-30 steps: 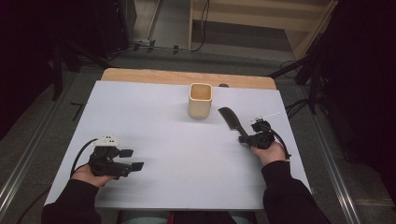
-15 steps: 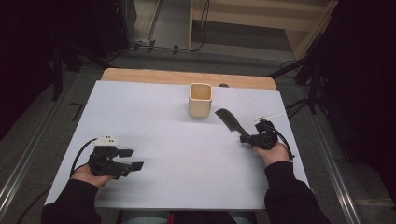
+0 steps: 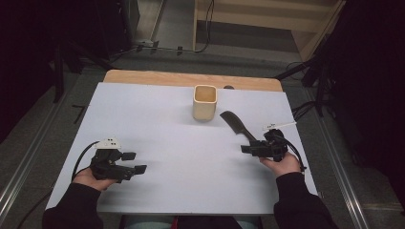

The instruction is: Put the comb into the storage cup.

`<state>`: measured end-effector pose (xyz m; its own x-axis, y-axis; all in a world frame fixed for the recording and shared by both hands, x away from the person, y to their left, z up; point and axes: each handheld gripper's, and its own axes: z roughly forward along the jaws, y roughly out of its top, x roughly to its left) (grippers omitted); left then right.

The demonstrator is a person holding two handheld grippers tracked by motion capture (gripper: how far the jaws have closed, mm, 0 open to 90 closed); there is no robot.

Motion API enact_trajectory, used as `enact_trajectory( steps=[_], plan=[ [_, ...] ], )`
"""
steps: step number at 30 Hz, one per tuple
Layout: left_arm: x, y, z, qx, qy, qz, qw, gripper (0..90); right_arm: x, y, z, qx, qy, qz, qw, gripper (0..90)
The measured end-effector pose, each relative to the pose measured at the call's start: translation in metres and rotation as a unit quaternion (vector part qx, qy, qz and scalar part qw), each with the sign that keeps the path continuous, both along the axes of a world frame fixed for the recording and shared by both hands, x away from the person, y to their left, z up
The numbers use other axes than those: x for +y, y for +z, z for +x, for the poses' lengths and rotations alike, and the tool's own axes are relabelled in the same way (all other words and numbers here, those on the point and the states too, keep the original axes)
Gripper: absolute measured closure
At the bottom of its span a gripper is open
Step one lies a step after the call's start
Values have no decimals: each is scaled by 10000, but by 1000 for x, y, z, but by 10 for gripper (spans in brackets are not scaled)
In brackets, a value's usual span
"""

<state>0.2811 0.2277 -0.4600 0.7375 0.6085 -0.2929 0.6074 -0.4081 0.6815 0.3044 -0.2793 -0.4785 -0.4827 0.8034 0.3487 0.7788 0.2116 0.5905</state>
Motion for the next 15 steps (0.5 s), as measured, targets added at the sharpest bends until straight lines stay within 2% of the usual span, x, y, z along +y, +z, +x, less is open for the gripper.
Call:
enact_trajectory(
  steps=[7,10,15],
  plan=[
    [0,0,0,12,2,-7,10000,264,2,6,-16,-178,90,157,9997,359],
    [0,0,0,11,-2,-1,10000,264,4,7,-22,-152,131,193,9996,349],
    [0,0,1,19,-12,-4,10000,264,8,9,-32,-196,261,124,9994,313]
  ],
)
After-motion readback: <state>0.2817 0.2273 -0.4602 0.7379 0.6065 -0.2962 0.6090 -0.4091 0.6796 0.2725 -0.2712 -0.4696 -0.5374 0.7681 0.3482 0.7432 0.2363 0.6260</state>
